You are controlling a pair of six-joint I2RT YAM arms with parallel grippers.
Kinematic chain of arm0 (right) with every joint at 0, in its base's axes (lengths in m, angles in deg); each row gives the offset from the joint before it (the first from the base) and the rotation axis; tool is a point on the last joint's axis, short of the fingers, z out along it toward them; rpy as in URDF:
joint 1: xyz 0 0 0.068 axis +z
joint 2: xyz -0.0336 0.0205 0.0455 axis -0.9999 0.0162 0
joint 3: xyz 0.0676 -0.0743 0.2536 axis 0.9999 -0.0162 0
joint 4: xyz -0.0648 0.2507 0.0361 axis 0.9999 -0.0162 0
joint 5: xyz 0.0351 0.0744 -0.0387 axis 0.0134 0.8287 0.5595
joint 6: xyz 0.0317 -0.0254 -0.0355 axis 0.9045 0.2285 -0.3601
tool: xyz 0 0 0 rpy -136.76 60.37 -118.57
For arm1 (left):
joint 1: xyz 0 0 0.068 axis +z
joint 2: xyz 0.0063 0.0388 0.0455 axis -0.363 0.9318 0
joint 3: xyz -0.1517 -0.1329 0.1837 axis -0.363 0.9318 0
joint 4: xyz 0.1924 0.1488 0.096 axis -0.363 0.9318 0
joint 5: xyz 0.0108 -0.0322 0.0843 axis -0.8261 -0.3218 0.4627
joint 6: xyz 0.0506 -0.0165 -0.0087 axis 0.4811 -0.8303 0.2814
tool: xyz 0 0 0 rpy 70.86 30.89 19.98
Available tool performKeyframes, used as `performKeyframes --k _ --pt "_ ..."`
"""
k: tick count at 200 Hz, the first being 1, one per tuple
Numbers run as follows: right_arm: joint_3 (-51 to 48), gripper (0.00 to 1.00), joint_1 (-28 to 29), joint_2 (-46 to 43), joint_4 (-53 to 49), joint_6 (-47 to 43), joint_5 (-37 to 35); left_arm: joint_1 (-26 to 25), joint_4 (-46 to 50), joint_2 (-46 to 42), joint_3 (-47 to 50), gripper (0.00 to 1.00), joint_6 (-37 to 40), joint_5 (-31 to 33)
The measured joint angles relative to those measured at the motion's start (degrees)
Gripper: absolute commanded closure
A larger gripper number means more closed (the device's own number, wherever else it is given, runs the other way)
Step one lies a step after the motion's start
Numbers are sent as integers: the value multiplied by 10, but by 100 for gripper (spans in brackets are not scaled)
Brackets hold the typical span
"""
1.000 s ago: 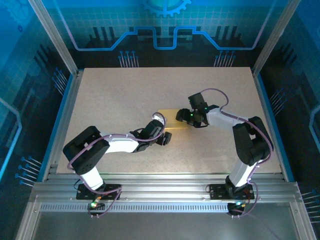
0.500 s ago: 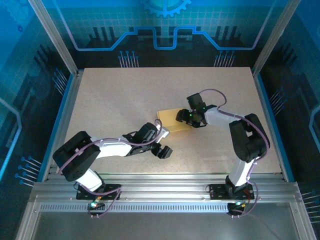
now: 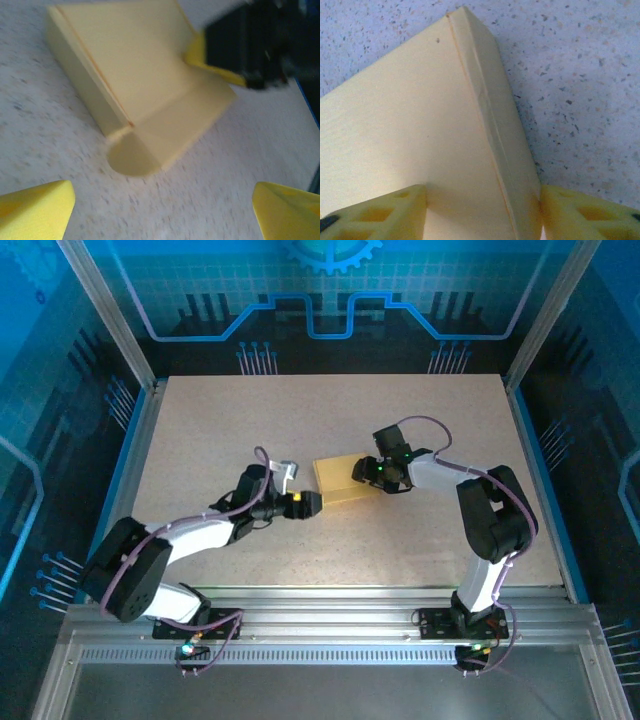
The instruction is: Fold the paper box
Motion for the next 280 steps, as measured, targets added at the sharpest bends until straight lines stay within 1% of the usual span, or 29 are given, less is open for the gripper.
performKeyframes --k 15,32,45,50,66,71,111,128,132,158,183,220,280 --pt "2 48 0 0 0 -4 0 3 17 55 -55 26 -47 18" --pt "2 48 0 0 -1 -7 0 3 39 103 -104 38 -78 28" --pt "2 48 0 0 -1 -10 0 3 72 134 -141 43 -92 40" --pt "2 48 0 0 -1 -12 0 3 87 146 -156 47 -97 46" --pt "2 47 0 0 -1 -16 0 3 126 170 -194 50 -99 63" --pt "2 47 0 0 -1 -17 1 3 136 176 -202 53 -99 68" --pt "1 41 -2 0 3 -27 10 12 170 198 -232 55 -99 72" --pt "1 39 -3 0 4 -32 18 16 173 210 -233 58 -99 70" --pt "0 38 -3 0 5 -35 19 17 172 212 -232 60 -100 64" --pt "-8 34 -13 -1 14 -42 36 20 165 213 -233 65 -101 55" --pt "-13 32 -25 -2 21 -51 54 22 156 213 -231 68 -101 44" --pt "-17 33 -45 -2 33 -70 84 28 128 213 -216 69 -106 25" --pt "-34 32 -97 -1 80 -75 177 45 56 212 -173 67 -119 -14"
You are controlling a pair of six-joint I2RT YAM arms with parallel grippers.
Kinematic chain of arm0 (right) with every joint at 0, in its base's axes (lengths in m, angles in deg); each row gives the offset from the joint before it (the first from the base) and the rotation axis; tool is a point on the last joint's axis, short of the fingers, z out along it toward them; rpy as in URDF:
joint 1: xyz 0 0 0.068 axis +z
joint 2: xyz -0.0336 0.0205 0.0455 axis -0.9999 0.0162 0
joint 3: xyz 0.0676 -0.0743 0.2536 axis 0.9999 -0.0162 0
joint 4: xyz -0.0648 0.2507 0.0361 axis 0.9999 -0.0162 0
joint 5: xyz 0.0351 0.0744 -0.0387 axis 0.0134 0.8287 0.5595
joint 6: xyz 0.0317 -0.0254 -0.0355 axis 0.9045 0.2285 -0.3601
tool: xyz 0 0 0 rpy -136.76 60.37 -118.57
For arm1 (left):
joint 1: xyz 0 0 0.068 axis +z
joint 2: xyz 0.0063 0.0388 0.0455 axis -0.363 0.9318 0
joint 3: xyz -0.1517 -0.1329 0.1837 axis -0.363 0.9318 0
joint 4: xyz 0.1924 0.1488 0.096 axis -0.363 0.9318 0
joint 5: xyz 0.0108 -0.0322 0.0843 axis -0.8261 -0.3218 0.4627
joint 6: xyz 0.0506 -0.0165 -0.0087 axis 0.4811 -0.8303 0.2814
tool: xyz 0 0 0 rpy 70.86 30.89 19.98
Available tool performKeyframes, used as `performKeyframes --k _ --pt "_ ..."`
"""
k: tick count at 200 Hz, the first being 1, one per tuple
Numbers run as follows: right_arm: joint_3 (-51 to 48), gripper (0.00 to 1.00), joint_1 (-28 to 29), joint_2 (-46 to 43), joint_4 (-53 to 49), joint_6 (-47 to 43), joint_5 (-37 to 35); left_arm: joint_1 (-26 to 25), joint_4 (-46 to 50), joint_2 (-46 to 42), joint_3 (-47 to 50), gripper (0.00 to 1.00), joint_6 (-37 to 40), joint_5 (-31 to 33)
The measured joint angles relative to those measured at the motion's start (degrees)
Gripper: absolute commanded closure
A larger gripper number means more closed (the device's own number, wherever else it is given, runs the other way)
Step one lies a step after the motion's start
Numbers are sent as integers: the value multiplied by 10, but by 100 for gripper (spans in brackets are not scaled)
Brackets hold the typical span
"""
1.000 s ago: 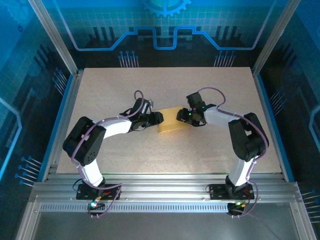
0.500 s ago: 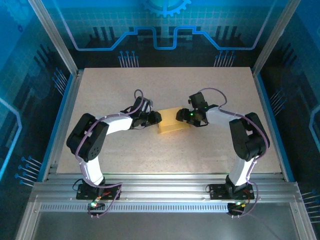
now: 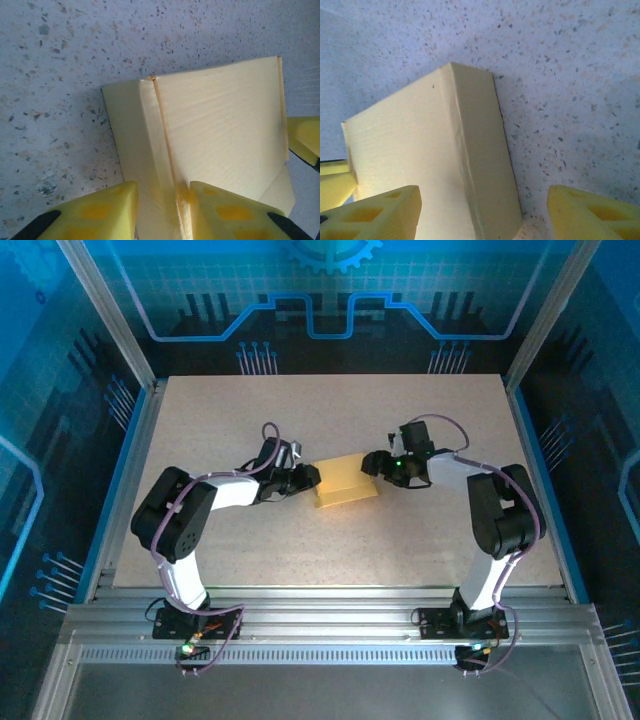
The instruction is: Fold the paper box
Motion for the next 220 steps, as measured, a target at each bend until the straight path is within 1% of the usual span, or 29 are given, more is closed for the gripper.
performKeyframes --k 41,63,82,129,140,151,220 --pt "0 31 -8 23 26 0 55 10 -42 -2 26 68 -12 -19" --pt "0 30 -8 38 33 0 82 16 -64 -6 44 71 -17 -28" --pt "0 30 -8 49 39 0 102 22 -85 -12 61 71 -24 -34" --pt "1 30 -13 57 47 1 132 36 -130 -19 96 71 -27 -47" --pt "2 29 -14 59 49 3 138 39 -141 -19 103 75 -29 -52" --pt "2 29 -16 61 51 5 143 43 -153 -20 109 76 -31 -57" --pt "2 30 -14 70 73 16 172 61 -213 -20 145 75 -42 -77"
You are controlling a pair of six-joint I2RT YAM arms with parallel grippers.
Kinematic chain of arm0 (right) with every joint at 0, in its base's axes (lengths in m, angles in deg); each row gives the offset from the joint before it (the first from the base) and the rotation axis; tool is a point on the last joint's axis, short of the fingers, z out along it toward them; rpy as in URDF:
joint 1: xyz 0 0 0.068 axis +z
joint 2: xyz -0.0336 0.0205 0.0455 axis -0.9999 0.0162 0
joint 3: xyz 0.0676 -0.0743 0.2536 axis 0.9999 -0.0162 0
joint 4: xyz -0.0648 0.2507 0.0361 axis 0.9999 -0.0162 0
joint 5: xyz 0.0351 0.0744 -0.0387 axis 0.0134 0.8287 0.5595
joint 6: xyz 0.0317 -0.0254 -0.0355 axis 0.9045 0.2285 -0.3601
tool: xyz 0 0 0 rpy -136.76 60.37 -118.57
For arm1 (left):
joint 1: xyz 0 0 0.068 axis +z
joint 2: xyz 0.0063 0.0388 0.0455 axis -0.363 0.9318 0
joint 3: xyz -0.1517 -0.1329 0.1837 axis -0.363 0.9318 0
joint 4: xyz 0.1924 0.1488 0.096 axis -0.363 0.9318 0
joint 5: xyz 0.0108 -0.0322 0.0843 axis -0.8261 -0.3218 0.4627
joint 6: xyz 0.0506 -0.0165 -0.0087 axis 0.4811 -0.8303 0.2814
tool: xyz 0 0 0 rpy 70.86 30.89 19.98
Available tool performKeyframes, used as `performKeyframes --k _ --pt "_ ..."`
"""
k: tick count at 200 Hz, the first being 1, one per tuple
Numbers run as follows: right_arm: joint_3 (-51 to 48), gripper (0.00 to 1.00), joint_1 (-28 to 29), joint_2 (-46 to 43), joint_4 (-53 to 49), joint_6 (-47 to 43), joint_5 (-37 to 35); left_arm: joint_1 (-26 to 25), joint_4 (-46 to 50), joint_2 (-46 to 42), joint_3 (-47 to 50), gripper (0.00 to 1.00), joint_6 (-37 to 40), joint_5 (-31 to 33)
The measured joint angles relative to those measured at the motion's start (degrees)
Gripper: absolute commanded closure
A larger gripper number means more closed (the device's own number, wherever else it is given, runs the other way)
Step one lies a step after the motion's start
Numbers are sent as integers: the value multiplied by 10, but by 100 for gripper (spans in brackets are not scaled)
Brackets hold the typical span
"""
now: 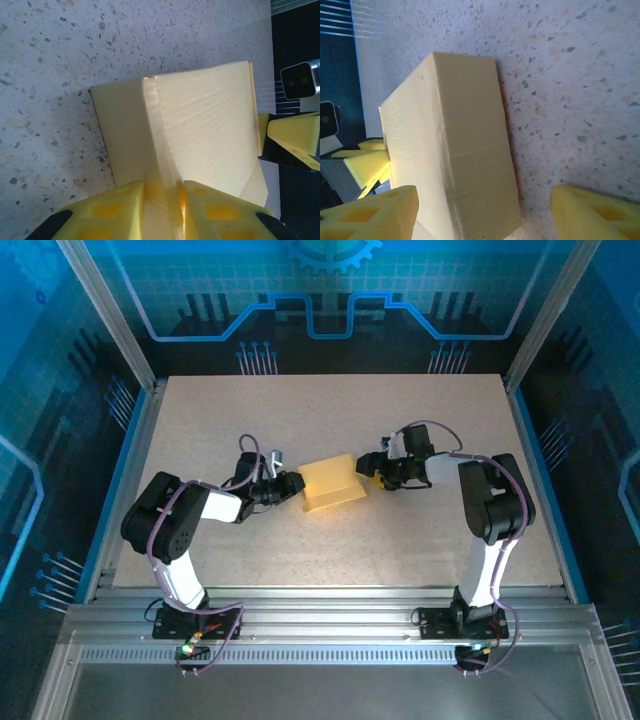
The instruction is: Fold the paper box
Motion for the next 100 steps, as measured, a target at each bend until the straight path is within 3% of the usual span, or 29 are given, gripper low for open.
performKeyframes --k 100 --pt "7 30 15 22 33 21 54 17 -52 1 30 76 -9 -19"
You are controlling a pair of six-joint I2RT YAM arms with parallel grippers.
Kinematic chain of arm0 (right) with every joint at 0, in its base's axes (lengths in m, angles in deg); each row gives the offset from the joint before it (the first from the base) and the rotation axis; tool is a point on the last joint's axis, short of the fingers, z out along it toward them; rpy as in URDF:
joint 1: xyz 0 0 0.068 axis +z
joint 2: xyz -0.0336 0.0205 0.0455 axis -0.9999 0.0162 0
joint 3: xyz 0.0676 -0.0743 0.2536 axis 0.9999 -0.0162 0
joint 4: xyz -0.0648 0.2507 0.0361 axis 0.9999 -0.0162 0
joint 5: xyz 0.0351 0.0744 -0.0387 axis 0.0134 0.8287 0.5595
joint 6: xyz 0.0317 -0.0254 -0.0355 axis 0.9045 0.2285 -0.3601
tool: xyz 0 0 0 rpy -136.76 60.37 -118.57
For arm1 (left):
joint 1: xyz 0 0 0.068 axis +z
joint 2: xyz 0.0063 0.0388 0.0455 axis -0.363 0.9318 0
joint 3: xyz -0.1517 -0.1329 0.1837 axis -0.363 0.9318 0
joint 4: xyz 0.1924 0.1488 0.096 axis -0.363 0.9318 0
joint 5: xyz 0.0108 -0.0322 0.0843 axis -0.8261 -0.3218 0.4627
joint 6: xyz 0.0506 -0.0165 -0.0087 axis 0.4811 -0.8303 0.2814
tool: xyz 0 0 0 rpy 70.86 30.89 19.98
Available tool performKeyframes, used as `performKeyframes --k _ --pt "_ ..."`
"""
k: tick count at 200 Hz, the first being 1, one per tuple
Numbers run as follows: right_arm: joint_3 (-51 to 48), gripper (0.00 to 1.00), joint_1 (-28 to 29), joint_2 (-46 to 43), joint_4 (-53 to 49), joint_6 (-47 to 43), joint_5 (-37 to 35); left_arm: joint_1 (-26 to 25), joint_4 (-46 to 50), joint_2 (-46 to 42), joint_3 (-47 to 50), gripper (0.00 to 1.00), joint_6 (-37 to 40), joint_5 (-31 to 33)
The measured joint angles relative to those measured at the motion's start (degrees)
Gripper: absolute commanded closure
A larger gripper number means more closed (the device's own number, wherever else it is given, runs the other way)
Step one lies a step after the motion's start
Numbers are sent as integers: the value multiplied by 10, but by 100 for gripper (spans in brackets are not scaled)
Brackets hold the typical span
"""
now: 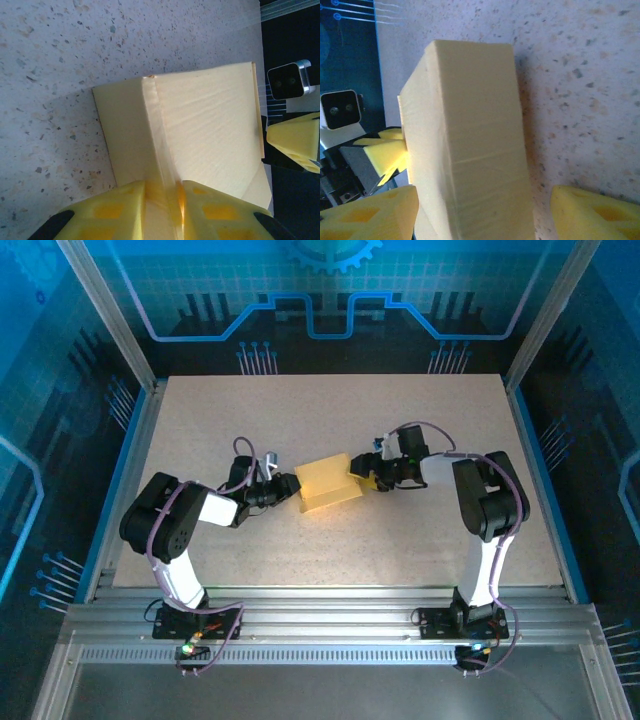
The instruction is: Fold the paper box
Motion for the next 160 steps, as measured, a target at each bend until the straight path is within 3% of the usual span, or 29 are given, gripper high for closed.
performKeyframes --k 55,121,160 --pt "12 30 10 22 26 18 45 4 -9 4 2 76 -5 -9" --pt "16 62 16 24 39 38 79 9 -14 4 4 69 -5 -9" --pt "16 64 16 24 39 52 84 9 -5 2 4 64 -3 -3"
